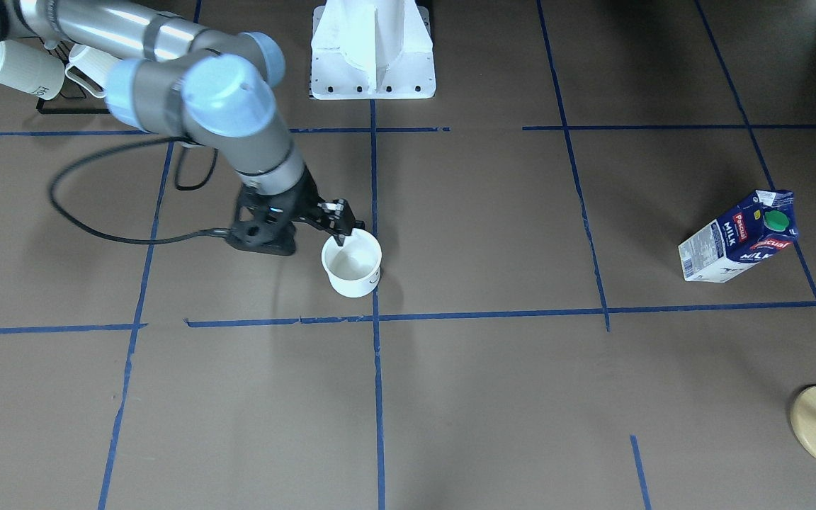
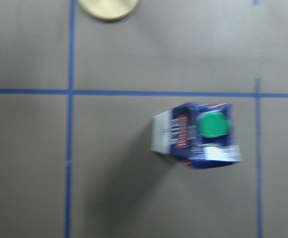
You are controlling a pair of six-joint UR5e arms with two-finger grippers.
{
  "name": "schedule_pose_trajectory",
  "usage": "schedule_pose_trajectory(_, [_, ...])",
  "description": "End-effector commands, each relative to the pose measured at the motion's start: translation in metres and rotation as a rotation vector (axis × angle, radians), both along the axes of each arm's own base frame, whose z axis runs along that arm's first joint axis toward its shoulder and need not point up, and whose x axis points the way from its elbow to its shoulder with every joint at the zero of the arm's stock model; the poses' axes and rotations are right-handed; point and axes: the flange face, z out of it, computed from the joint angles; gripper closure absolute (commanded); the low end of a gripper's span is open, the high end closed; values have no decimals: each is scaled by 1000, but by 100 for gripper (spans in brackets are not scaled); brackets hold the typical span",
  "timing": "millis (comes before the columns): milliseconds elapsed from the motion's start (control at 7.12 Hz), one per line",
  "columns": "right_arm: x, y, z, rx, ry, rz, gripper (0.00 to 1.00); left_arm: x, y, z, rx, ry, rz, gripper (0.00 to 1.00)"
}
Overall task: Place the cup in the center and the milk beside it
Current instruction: 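Open the right gripper and raise it away from the mug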
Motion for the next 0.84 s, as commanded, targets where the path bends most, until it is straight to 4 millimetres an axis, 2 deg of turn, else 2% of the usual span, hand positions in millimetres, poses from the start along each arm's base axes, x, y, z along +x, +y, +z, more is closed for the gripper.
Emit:
schedule_pose_trajectory(0, [104,6,43,9,-32,30,0,67,-10,-40,-4,-42,63,0])
schedule_pose_trajectory(140, [142,19,83,58,-6,-23,0,105,-17,-32,-9,-141,104,0])
schedule_pose_trajectory(281, [168,30,106,74,6,-48,0,121,-35,-11,-29,-183,127,0])
schedule_pose_trajectory(421, [172,36,118,68,22,-49,0,130,-61,-1,-44,-185,129,0])
schedule_pose_trajectory(702, [176,41,129,72,21,-46,0,142,-99,16,-41,-187,130,0])
